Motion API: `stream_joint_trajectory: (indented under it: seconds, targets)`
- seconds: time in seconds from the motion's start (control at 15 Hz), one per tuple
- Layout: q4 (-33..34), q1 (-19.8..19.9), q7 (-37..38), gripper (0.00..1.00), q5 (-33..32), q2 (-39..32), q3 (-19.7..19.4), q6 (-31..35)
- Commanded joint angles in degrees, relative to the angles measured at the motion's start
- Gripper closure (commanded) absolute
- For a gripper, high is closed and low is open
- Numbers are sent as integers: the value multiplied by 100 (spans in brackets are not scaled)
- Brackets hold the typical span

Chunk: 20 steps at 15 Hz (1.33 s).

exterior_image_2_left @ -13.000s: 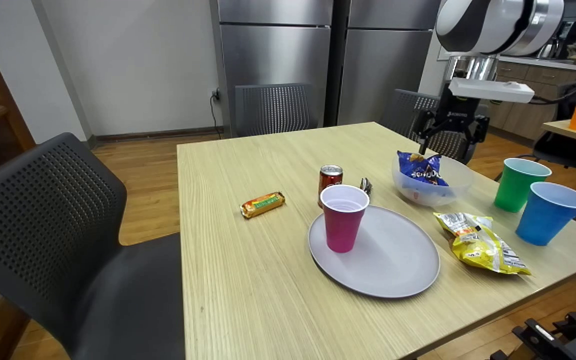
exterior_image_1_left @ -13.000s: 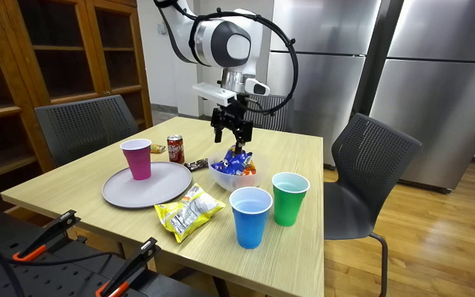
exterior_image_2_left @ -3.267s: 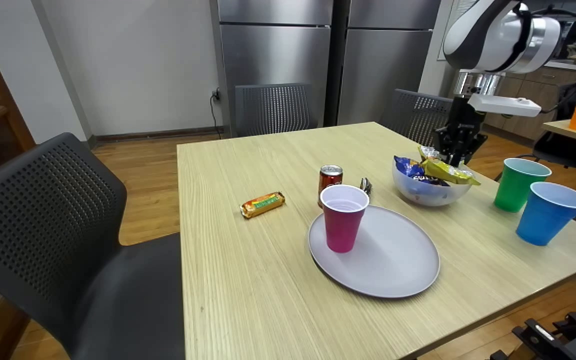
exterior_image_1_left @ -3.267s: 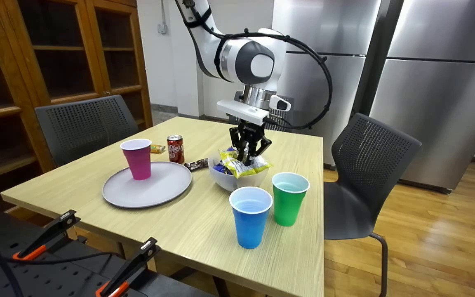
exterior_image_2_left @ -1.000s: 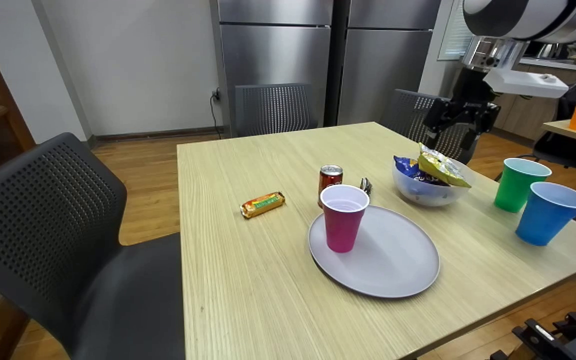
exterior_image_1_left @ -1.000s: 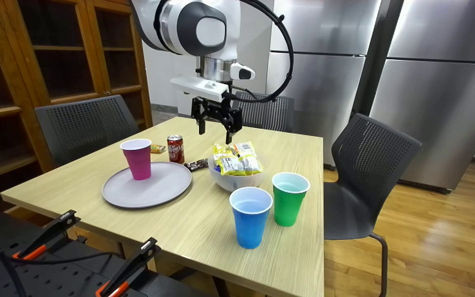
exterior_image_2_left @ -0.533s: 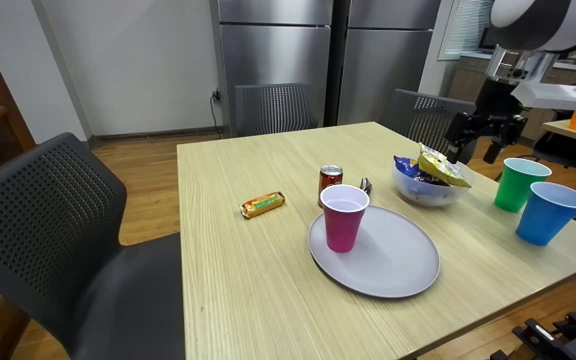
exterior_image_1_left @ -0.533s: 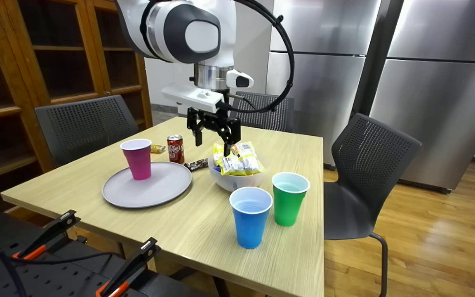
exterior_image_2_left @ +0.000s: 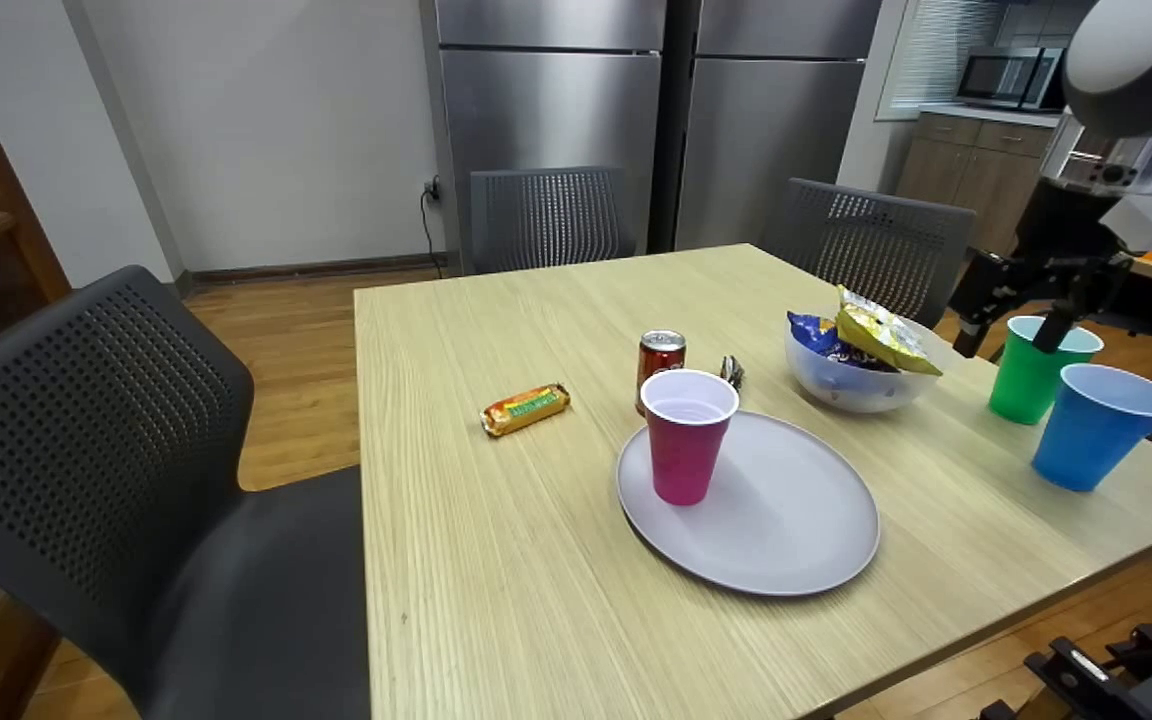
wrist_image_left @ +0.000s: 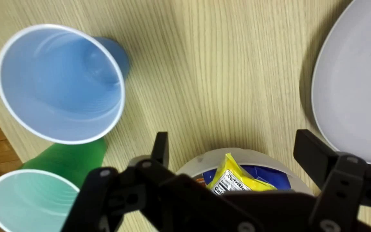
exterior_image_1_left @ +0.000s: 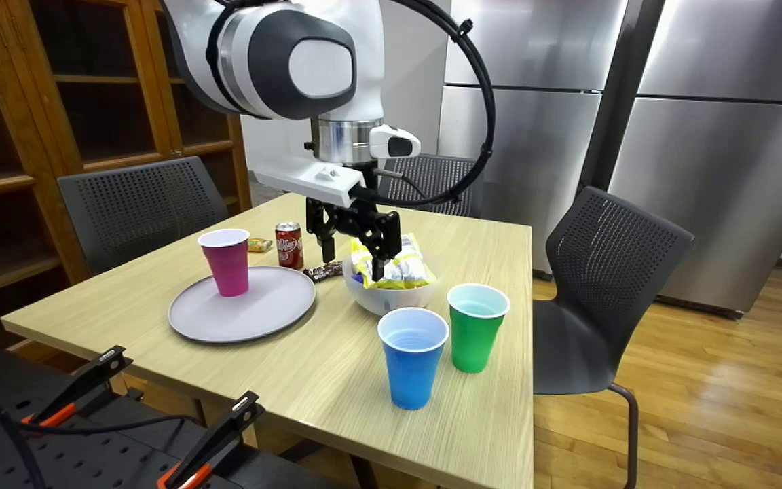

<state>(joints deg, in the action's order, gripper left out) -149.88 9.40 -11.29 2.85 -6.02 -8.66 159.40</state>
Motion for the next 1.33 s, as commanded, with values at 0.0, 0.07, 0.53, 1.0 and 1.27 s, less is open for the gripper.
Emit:
stream_joint_trajectory:
  seconds: [0.0, 0.07, 0.53, 1.0, 1.27]
  targets:
    - [-375, 40, 331, 0, -372, 362, -166, 176]
    - [-396, 60, 345, 0, -392, 379, -206, 180]
    - [-339, 179, 340, 0, -405, 262, -428, 182]
    - [-135, 345, 225, 0, -146, -6, -473, 70]
    - [11, 404, 244, 0, 137, -246, -426, 105]
